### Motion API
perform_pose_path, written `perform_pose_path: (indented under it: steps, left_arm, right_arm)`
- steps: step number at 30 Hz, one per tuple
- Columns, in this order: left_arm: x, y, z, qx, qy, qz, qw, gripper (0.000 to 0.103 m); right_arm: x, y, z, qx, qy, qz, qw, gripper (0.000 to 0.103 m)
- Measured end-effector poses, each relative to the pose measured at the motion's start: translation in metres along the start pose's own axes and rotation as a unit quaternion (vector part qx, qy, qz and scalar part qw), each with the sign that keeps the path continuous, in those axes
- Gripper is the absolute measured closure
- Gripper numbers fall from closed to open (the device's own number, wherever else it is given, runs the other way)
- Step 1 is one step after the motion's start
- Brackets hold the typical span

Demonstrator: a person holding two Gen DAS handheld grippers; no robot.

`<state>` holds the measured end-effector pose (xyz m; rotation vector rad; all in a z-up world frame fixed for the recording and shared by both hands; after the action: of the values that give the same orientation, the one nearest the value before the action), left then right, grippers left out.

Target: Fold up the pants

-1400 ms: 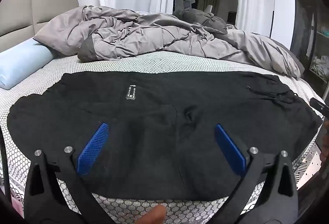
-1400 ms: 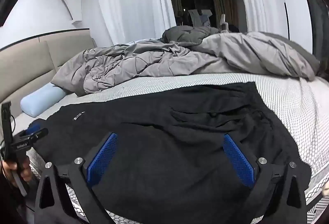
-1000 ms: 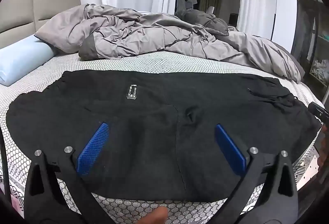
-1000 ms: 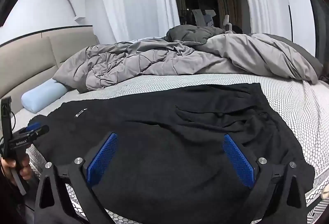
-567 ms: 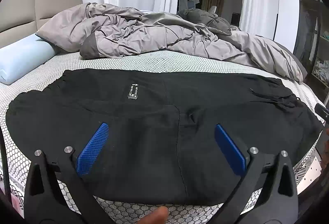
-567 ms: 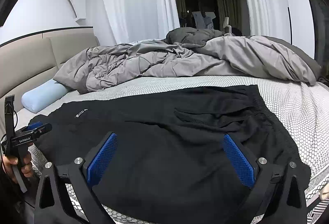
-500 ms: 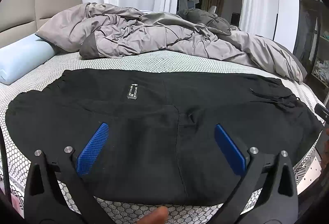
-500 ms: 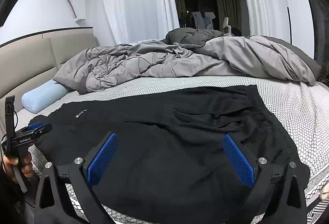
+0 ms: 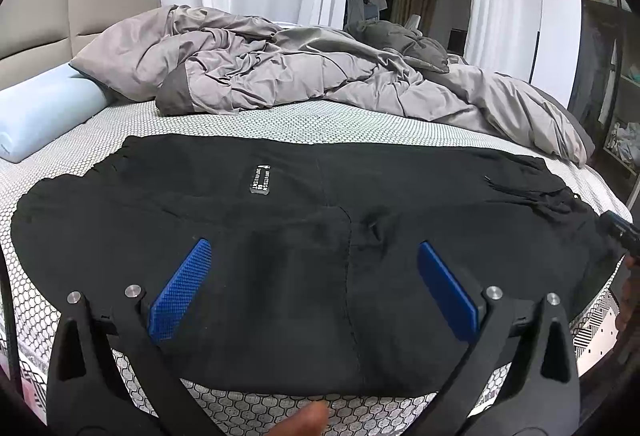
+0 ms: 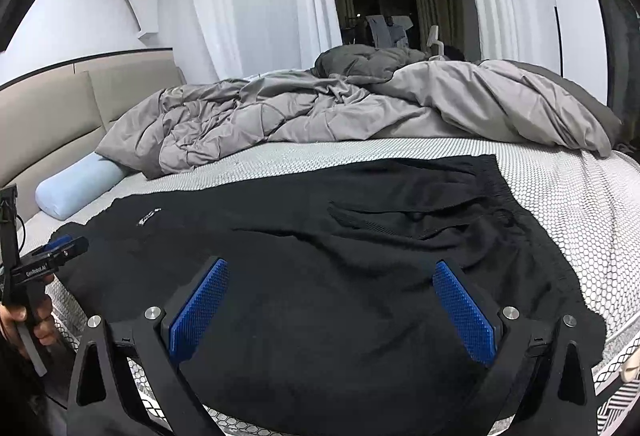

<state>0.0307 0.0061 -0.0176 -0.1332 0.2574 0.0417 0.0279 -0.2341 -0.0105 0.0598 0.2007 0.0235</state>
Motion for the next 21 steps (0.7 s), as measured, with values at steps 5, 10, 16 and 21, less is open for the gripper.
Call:
perform_pose_path:
  steps: [5,10,16,21]
  left_arm:
    - [-0.002,-0.0013,0.0003,-0.002,-0.001,0.003,1.0,0.001]
    - [-0.0021,-0.0001,0.0003,-0.002,-0.001,0.002,1.0,0.001]
    - [-0.0026,0.0009,0.0002,-0.003,-0.001,0.002,1.0,0.001]
    - [-0.0025,0.002,-0.0002,-0.002,-0.002,0.001,1.0,0.001]
  right_arm:
    - [0.0048,0.0052,-0.0024,-0.01,0.008,0.006,1.0,0.0]
    - [0.0055,0.0063,-0.0038,-0.013,0.008,0.009,1.0,0.0]
    - [0.0069,0.0073,-0.0057,-0.015,0.01,0.009,1.0,0.0]
    - [0.0073,0.0078,-0.0059,-0.015,0.011,0.009,1.0,0.0]
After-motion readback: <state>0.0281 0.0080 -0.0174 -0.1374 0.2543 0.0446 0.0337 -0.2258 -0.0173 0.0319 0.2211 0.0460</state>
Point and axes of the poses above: each gripper's, at about its wrist camera, not at the fingertips, and x roughly the way its jaws point, y to its left, z to its top, the point moved 3 cm from there along x, roughly the way its jaws point, and after that the axes turned 15 degrees about -y, right-handed, at the moved point
